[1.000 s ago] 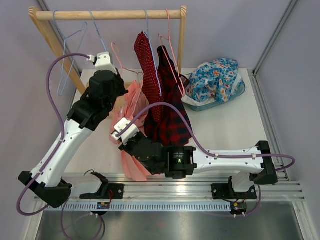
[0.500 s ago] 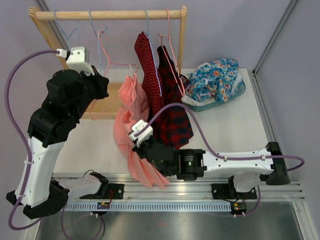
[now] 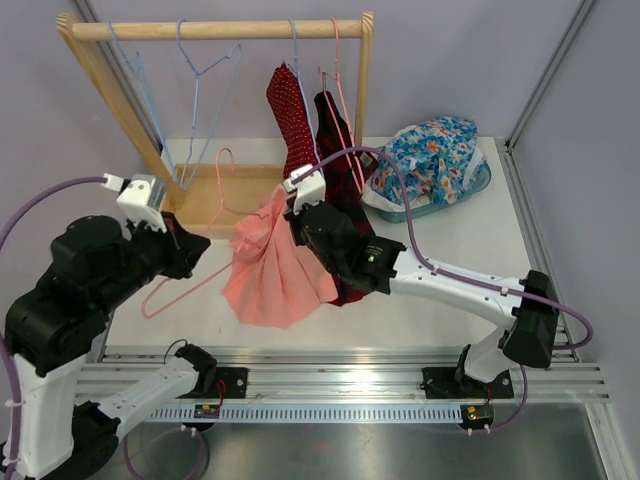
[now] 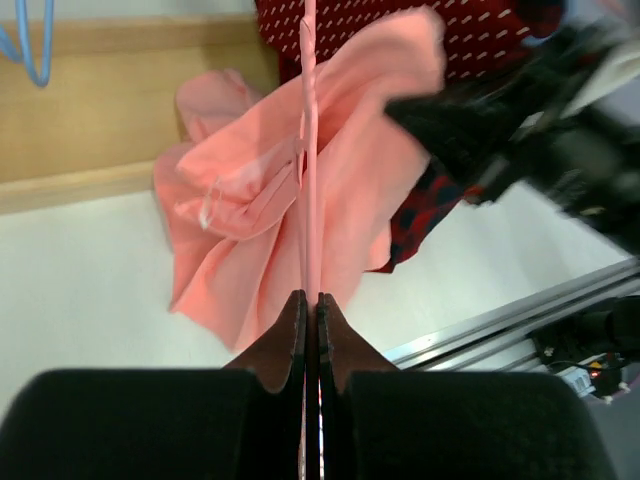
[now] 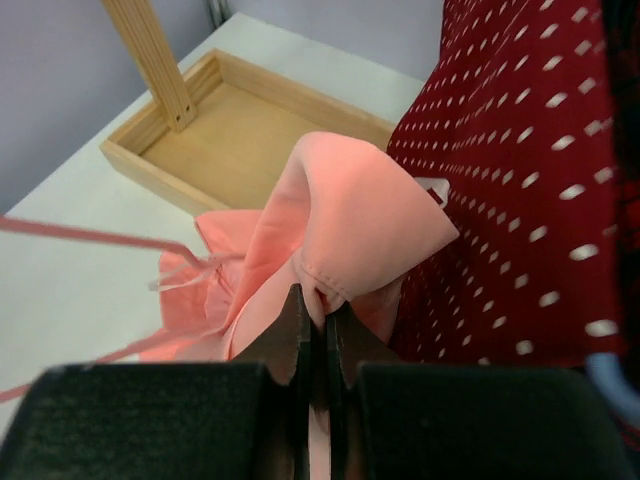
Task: Remove the skirt from the hanger
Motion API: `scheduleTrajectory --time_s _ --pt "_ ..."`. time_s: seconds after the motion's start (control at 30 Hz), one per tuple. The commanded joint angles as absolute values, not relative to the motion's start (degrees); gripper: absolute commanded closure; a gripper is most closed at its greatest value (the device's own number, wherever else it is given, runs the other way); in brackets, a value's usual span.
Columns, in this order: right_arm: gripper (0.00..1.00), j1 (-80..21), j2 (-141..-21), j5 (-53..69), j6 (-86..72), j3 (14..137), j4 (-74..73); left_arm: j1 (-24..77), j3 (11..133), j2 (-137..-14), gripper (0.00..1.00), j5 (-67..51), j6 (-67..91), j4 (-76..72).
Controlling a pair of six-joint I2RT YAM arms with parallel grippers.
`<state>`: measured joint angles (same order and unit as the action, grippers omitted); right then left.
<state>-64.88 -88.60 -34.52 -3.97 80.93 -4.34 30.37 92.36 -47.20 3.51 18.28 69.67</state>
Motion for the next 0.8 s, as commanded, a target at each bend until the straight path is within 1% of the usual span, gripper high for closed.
scheduleTrajectory --time_s 0.0,0.13,0.23,0.3,0.37,0.4,0.43,0.47,0.5,0.53,0.6,0.63,0.7,0.77 --pt "1.00 -65.13 -89.29 -31.91 -8.69 76.74 -1.59 30.32 100.27 -45.18 1.00 -3.59 18.72 67.94" --pt "1.00 -65.04 -91.05 -30.85 -15.19 67.80 -0.88 30.32 104.50 -45.61 1.00 -5.88 19.68 67.68" --pt "1.00 -65.04 -89.74 -29.62 -20.12 61.29 1.73 30.32 105.64 -45.00 1.00 -7.64 20.48 65.57" --pt "1.00 -65.21 -88.08 -29.01 -23.11 58.64 1.15 30.32 106.17 -44.83 1.00 -6.77 20.22 65.13" --pt "1.00 -66.00 -82.73 -29.44 -23.82 53.89 1.23 30.32 105.39 -44.30 1.00 -2.67 19.87 65.04" --pt "1.00 -66.53 -80.18 -31.53 -23.82 52.14 1.49 30.32 104.95 -44.38 1.00 -1.07 19.86 64.95" --pt "1.00 -67.58 -74.50 -32.60 -23.47 48.90 1.23 30.32 104.33 -44.21 1.00 1.90 19.86 64.86" --pt "1.00 -67.94 -71.49 -33.83 -22.34 47.65 0.62 30.32 102.41 -43.95 1.00 2.98 19.69 64.08" --pt "1.00 -68.37 -65.36 -36.80 -21.89 46.68 -2.87 30.32 101.26 -43.68 1.00 3.95 19.77 63.29" --pt "1.00 -68.55 -62.34 -38.74 -21.54 46.06 -4.81 30.32 99.68 -43.42 1.00 5.52 19.86 62.50" --pt "1.00 -69.17 -56.19 -43.47 -19.52 46.49 -11.38 30.32 95.64 -42.37 1.00 7.11 19.95 59.51" --pt "1.00 -69.43 -50.33 -44.98 -18.73 47.80 -13.69 30.32 94.32 -42.02 1.00 8.60 20.04 58.37" --pt "1.00 -69.52 -42.33 -49.45 -15.40 49.47 -17.99 30.32 91.41 -41.92 1.00 10.54 20.30 56.26" --pt "1.00 -69.52 -38.51 -51.67 -9.27 52.11 -18.28 30.32 89.66 -42.10 1.00 12.91 20.83 54.67"
